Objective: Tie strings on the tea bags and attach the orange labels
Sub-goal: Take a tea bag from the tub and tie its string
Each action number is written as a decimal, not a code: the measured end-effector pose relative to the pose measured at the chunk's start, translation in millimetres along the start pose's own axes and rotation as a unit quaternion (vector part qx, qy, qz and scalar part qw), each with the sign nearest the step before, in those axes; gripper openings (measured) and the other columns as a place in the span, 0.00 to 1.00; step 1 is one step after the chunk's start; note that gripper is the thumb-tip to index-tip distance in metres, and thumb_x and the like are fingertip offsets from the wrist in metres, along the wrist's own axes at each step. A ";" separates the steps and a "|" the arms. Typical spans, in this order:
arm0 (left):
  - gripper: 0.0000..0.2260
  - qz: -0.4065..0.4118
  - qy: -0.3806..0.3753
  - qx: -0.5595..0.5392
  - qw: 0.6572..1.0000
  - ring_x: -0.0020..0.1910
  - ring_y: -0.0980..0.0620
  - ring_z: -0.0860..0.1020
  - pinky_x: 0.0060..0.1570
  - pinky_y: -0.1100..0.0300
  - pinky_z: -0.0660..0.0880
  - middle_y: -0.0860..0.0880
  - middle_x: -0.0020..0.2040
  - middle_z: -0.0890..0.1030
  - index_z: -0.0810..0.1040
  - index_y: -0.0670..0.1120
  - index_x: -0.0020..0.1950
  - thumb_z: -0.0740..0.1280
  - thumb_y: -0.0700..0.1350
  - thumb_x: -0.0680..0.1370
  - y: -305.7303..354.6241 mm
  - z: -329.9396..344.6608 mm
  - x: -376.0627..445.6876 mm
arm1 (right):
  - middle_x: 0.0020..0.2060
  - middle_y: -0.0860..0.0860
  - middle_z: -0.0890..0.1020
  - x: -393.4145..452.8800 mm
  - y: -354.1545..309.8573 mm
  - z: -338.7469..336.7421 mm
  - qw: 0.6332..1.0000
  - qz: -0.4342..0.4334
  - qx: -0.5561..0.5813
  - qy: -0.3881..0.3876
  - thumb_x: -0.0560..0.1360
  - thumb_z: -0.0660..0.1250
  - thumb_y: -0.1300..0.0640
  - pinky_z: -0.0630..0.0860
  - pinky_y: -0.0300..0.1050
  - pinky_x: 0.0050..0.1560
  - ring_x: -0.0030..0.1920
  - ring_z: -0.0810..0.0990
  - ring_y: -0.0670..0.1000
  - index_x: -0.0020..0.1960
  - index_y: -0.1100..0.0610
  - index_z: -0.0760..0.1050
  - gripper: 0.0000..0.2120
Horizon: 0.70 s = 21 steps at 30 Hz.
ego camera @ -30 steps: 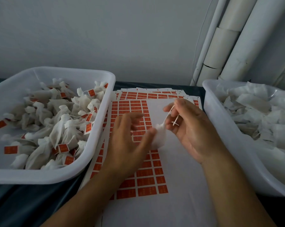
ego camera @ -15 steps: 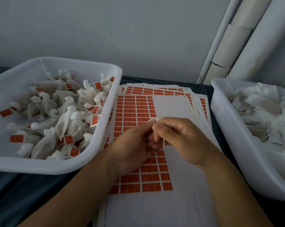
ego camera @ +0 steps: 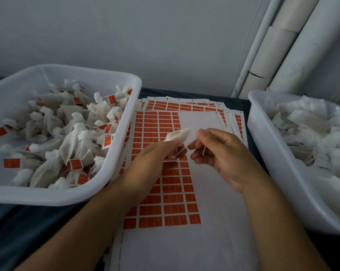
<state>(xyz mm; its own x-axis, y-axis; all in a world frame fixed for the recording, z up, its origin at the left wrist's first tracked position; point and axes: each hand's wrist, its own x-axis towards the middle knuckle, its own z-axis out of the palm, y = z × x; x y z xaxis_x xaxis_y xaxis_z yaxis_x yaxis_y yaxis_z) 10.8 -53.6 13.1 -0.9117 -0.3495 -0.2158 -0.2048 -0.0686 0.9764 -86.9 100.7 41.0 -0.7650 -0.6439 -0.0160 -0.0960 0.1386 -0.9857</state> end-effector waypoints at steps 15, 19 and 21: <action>0.12 0.275 -0.029 0.386 0.880 0.41 0.54 0.77 0.41 0.54 0.77 0.51 0.42 0.78 0.78 0.50 0.46 0.59 0.52 0.84 -11.6 4.6 1.6 | 0.40 0.41 0.82 -5.8 -0.4 1.7 0.965 -0.131 -0.219 -0.059 0.80 0.66 0.44 0.78 0.35 0.45 0.45 0.81 0.43 0.44 0.46 0.83 0.11; 0.15 0.317 -0.054 0.328 0.888 0.47 0.52 0.80 0.47 0.53 0.79 0.51 0.47 0.82 0.81 0.47 0.53 0.55 0.48 0.85 -8.9 5.6 -0.3 | 0.45 0.41 0.80 -3.4 1.7 6.1 0.961 -0.139 -0.228 -0.070 0.79 0.66 0.41 0.80 0.39 0.49 0.50 0.81 0.45 0.46 0.42 0.82 0.09; 0.17 0.300 -0.085 0.260 0.914 0.51 0.58 0.81 0.49 0.67 0.77 0.58 0.48 0.83 0.81 0.60 0.53 0.52 0.47 0.86 -7.4 5.1 -4.4 | 0.49 0.42 0.82 -2.6 0.6 4.4 0.970 -0.128 -0.189 -0.085 0.80 0.62 0.39 0.81 0.39 0.45 0.48 0.82 0.45 0.50 0.44 0.82 0.13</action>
<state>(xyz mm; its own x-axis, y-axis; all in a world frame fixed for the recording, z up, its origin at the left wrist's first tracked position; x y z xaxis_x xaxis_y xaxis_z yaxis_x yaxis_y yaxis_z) 14.5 -46.8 6.8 -0.9486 -0.0253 0.3156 0.2491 0.5557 0.7932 -82.1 99.1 39.8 -0.5719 -0.8042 0.1620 -0.5198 0.2024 -0.8300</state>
